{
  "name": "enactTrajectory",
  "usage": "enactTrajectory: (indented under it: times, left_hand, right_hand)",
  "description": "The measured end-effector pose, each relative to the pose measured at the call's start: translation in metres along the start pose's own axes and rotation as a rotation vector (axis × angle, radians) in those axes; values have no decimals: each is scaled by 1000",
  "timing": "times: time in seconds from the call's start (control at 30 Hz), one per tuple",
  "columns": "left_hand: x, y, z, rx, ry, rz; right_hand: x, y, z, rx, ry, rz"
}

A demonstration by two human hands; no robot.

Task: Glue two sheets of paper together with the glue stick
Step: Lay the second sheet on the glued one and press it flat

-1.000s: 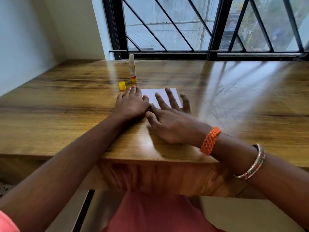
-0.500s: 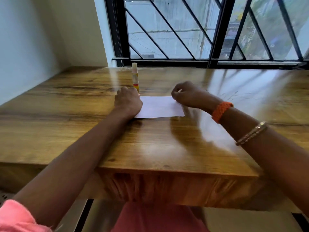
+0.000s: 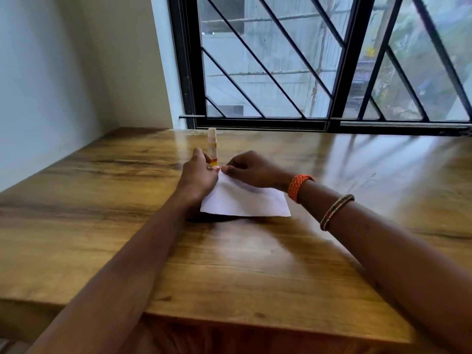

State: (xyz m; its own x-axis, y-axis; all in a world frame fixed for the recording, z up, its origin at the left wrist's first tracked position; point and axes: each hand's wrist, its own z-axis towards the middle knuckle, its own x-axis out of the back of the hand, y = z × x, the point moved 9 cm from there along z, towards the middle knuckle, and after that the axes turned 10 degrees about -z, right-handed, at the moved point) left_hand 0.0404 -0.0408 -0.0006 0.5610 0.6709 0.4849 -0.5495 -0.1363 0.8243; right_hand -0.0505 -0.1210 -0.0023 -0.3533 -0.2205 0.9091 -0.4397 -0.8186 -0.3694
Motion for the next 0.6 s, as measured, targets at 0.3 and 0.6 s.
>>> enactTrajectory:
  times: [0.3,0.6]
  left_hand:
    - [26,2,-5,53,89,-401]
    - [26,12,-21,115,64,-544]
  right_hand:
    - [33,11,-9,-58,-107,177]
    - [62,64,-85,-275,60,519]
